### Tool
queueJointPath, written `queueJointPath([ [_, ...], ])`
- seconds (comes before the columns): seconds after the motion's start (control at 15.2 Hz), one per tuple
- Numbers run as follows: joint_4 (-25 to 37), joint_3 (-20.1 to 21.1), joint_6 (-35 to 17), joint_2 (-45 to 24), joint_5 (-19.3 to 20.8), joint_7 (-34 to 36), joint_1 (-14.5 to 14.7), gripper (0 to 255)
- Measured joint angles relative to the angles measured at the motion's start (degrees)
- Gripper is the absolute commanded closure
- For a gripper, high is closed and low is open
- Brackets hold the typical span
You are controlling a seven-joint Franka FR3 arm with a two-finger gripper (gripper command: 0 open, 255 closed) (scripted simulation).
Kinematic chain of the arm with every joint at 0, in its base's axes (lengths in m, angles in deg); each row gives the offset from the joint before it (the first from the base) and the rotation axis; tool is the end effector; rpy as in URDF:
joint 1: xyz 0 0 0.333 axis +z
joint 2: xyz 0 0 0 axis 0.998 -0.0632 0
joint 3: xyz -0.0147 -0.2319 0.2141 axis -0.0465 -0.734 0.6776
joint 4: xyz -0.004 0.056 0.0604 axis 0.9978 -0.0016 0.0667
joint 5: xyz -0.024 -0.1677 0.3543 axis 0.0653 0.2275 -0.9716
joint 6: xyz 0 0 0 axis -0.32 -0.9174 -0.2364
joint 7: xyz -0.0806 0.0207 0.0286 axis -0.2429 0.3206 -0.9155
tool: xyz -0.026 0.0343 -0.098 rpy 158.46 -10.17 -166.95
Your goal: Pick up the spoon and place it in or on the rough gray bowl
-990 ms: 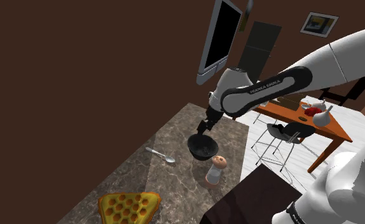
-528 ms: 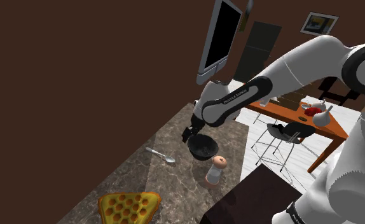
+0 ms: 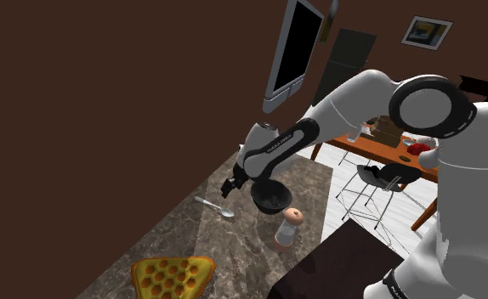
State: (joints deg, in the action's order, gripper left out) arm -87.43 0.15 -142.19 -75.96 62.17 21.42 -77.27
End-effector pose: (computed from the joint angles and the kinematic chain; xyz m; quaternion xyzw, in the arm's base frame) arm 0.5760 0.1411 0.1912 -0.9883 -0.1081 -0.0905 0.0582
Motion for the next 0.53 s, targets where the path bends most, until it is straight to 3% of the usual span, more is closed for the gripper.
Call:
queueJointPath([
  [0.53,15.4,0.8,-2.2,-15.9,0.2,0.0,1.5,0],
])
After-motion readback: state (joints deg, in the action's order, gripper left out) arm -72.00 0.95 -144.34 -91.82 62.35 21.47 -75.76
